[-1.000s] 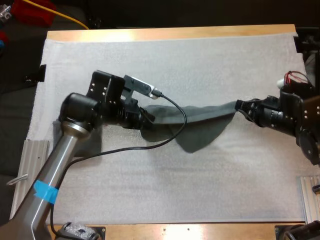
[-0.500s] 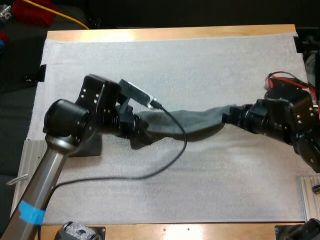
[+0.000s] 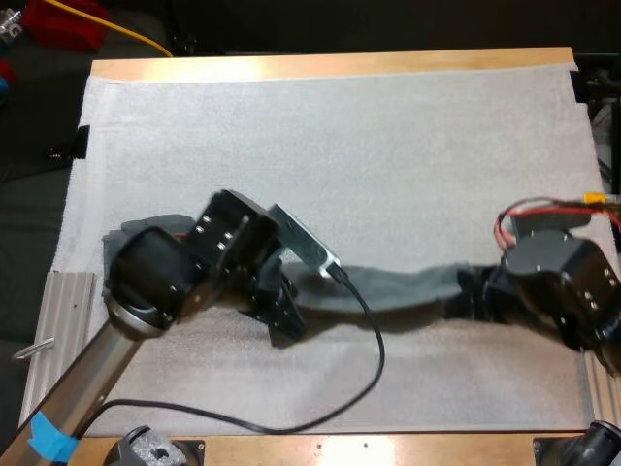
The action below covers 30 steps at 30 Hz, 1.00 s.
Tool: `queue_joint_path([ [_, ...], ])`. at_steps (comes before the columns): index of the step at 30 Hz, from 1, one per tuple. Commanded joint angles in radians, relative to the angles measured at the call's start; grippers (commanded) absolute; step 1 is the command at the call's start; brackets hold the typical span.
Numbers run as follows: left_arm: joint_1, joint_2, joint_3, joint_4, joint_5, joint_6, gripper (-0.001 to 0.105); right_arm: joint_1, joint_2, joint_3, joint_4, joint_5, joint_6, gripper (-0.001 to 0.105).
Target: Pick towel from pile, fold and stack
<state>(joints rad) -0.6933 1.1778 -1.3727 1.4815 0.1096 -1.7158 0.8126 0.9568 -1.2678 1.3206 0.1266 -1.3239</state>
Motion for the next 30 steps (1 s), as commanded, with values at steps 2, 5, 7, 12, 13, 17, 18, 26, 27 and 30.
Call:
queue_joint_path([
  [2, -0.049, -0.008, -0.006, 0.037, -0.058, -0.032, 0.000, 0.023, -0.019, -0.010, 0.040, 0.020, 0.017, 0.000],
  [5, -0.110, -0.008, -0.006, 0.050, -0.078, -0.060, 0.000, 0.056, -0.033, -0.010, 0.088, 0.020, 0.044, 0.000],
  [7, -0.147, -0.008, -0.006, 0.050, -0.087, -0.074, 0.000, 0.071, -0.039, -0.010, 0.113, 0.020, 0.057, 0.000],
  [12, -0.181, -0.008, 0.001, 0.050, -0.128, -0.097, 0.000, 0.100, -0.037, -0.006, 0.152, 0.020, 0.072, 0.000],
  [13, -0.179, -0.008, 0.010, 0.050, -0.128, -0.097, 0.000, 0.100, -0.036, 0.000, 0.151, 0.020, 0.072, 0.000],
  [17, -0.176, -0.008, 0.093, 0.010, -0.128, -0.097, 0.000, 0.100, -0.036, 0.040, 0.129, 0.041, 0.072, 0.000],
  [18, -0.176, -0.008, 0.107, -0.005, -0.129, -0.097, 0.000, 0.100, -0.036, 0.051, 0.116, 0.043, 0.072, 0.000],
  [26, -0.068, -0.008, 0.214, -0.139, -0.104, -0.055, 0.000, 0.100, -0.019, 0.183, -0.061, 0.057, 0.119, 0.000],
  [27, -0.052, -0.008, 0.217, -0.155, -0.086, -0.048, 0.000, 0.100, -0.012, 0.195, -0.075, 0.057, 0.125, 0.000],
  [30, 0.032, 0.006, 0.220, -0.203, 0.009, -0.026, 0.000, 0.096, 0.030, 0.228, -0.142, 0.060, 0.142, 0.000],
])
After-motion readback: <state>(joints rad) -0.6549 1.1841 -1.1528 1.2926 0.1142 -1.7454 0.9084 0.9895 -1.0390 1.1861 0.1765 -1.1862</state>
